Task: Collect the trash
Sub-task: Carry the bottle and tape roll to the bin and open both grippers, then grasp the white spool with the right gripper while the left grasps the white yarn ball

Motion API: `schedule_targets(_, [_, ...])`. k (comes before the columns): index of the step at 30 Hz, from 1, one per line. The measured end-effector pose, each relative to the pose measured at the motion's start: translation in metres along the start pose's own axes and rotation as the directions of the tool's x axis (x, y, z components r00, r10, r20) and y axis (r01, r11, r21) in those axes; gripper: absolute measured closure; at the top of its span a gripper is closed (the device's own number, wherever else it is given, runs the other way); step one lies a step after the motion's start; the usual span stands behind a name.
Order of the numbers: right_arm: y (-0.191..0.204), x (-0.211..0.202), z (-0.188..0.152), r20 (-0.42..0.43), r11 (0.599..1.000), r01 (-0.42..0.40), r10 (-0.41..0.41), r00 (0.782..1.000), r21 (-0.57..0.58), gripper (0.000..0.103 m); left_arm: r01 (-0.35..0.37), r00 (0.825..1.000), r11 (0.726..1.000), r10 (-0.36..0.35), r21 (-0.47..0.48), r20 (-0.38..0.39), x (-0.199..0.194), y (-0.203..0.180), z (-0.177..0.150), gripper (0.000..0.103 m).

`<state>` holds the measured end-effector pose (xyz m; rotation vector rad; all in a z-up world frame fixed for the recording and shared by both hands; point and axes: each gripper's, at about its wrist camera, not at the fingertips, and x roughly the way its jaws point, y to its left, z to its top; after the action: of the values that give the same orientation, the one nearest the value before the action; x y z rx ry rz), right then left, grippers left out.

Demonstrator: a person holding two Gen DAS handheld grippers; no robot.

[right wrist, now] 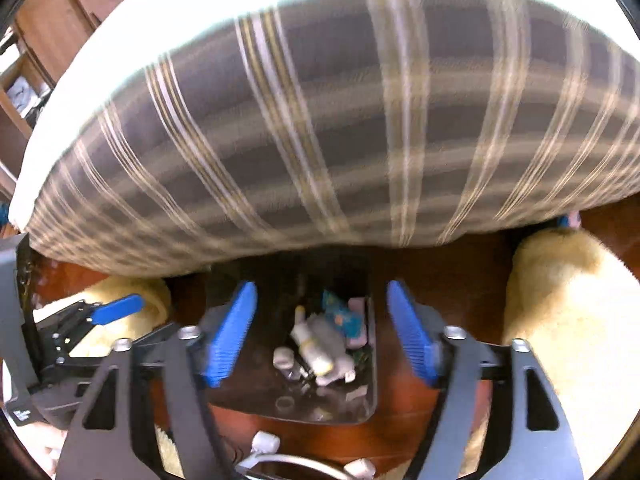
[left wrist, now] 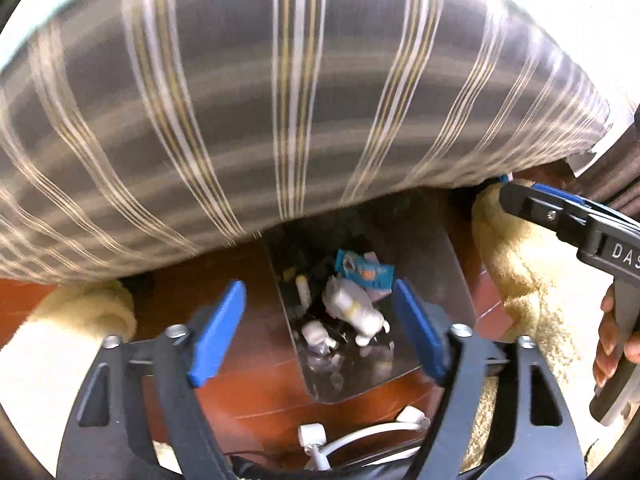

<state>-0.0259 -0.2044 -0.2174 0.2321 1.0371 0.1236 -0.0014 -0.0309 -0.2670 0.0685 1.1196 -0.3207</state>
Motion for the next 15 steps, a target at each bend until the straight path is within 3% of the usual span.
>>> schedule_targets(3, [-0.002,-0.022,0.010,0.053,1.000,-0.014,0.016,0.998,-0.027,0.011,-0.005,0.999,1.000,0.004,0.020,0.049,-0.024,-0.002,0.009,0.018])
schedule_targets(8, [0.007,-0.056,0.035,0.119,0.997,-0.062,0.068,0.991,-0.054,0.009,0.001,0.992,0.999,-0.007,0.049,0.123,-0.068,-0.006,0.026,0.016])
schedule_targets(15, [0.022,-0.098,0.095,0.241,0.991,-0.034,0.065,0.968,-0.131,0.006,-0.012,0.971,0.999,0.001,0.043,0.241,-0.123,-0.001,0.067,0.011])
